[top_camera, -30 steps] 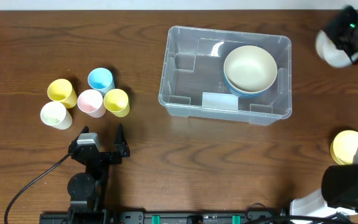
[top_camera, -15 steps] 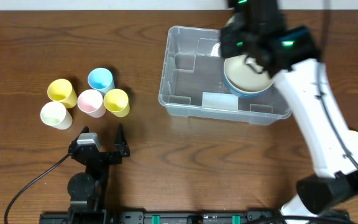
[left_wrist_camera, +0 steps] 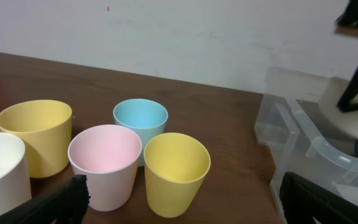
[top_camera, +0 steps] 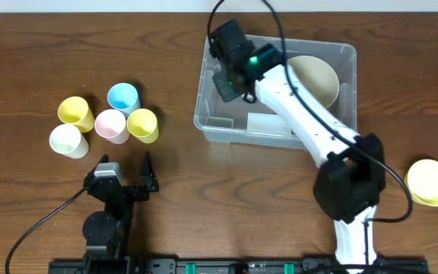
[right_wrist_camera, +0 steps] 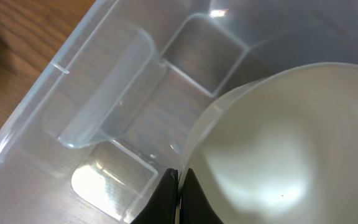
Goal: Pack container
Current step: 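Carry the white cup into the bin beside the bowls and release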
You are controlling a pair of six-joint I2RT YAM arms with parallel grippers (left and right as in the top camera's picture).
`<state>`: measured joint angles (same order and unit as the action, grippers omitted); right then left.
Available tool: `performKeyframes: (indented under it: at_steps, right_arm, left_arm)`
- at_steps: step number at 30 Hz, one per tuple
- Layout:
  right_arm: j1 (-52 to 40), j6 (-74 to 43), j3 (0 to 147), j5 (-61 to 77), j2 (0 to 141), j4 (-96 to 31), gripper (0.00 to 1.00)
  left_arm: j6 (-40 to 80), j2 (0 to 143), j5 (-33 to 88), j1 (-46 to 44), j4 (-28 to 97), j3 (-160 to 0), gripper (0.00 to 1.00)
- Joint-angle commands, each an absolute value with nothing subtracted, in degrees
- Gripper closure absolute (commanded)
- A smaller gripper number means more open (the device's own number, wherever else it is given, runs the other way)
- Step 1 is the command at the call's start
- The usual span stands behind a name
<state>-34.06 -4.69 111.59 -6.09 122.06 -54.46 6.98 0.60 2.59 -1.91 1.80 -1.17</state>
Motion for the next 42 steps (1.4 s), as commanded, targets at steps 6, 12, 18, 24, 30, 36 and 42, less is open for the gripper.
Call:
performKeyframes:
  at_steps: [6,12,18,24,30,36,42]
  right_arm:
    - [-36.18,-3.81,112.22,-7.03,123.46,-53.06,0.99]
    - [-36.18,-3.81,112.22,-6.87,123.46,-53.06,0.77]
    - [-36.16,-4.8,112.22,-8.62,123.46,-52.99,0.34]
    - [-35.53,-13.19,114.04,-15.2,122.78,-54.83,0.23]
    - [-32.36,-25.91,124.03,-24.67,118.72,-67.05,0.01]
    - [-22.87,-41.41,129.32,-28.27,112.29,-82.63,0.01]
    - [-6.94,-55.33,128.95,-26.24,108.75,-97.32,0.01]
  left_arm:
    - [6.0,0.3,1.67,-1.56,4.03,-0.23,0.02]
    - [6.02,0.3,1.67,-1.56,4.03,-0.23,0.02]
    - [6.02,0.3,1.67,-1.56,4.03,-0.23,0.02]
    - [6.02,0.3,1.67,-1.56,4.01,-0.23,0.02]
    - [6.02,0.3,1.67,-1.56,4.03,-0.23,0.02]
    - [6.02,0.3,1.67,-1.56,4.03,-0.23,0.02]
    - [6.02,0.3,1.67,-1.56,4.03,-0.23,0.02]
